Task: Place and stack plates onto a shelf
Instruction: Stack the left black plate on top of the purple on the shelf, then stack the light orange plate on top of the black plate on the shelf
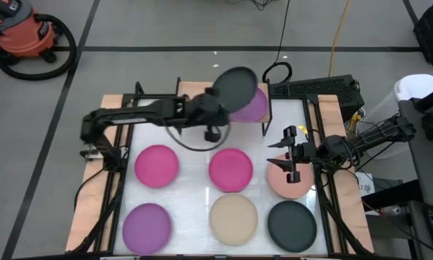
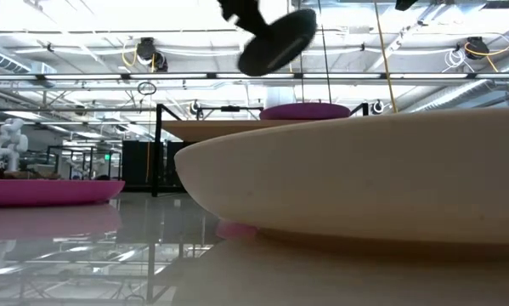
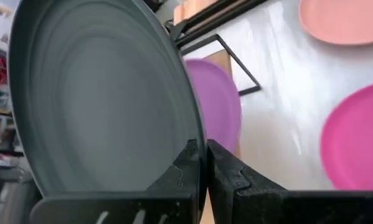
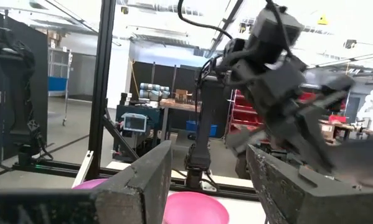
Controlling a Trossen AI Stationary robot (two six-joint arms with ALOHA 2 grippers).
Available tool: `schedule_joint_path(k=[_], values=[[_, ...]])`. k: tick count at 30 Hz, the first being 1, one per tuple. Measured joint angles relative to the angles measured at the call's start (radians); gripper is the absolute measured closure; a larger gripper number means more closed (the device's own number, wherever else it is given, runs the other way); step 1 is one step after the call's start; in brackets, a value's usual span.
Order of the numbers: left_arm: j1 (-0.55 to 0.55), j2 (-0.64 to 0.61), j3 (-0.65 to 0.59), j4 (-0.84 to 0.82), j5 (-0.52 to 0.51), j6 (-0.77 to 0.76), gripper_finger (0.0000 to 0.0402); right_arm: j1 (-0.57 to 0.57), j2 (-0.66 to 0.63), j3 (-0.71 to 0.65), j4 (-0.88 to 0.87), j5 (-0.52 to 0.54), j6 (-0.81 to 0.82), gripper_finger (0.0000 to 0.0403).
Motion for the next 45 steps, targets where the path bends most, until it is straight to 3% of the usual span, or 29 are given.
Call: schedule_joint_path(k=[4,10,19,28,32,35,41,45], values=[[0.001,0.101,0.075,-0.043,0.007,0.063,0.0390,0.000,-0.006,0.000,0.000,-0.001,-0.004,0.0216],[0.014,0.205,0.085,-0.071,0.013,0.171,0.0389,0.000,-0.017,0.000,0.000,-0.002,-0.008,0.0216],[0.052,0.242,0.085,-0.068,0.001,0.149,0.0348,0.000,-0.018,0.000,-0.004,-0.003,-0.008,0.0216],[0.050,0.210,0.086,-0.055,-0.005,0.096,0.0242,0.000,-0.018,0.000,-0.006,-0.003,-0.008,0.0216],[0.039,0.156,0.085,-0.060,-0.060,0.060,0.0202,0.001,-0.018,0.000,-0.017,-0.003,-0.004,0.0216],[0.028,0.084,0.085,-0.074,-0.056,-0.011,0.0194,0.001,-0.018,0.000,-0.034,-0.003,0.002,0.0216],[0.017,-0.119,0.055,-0.117,0.126,-0.199,0.0193,0.001,-0.016,-0.001,-0.078,-0.003,0.072,0.0216],[-0.001,-0.292,-0.109,-0.006,0.179,-0.261,0.0193,0.002,0.002,0.004,-0.116,0.034,0.112,0.0216]])
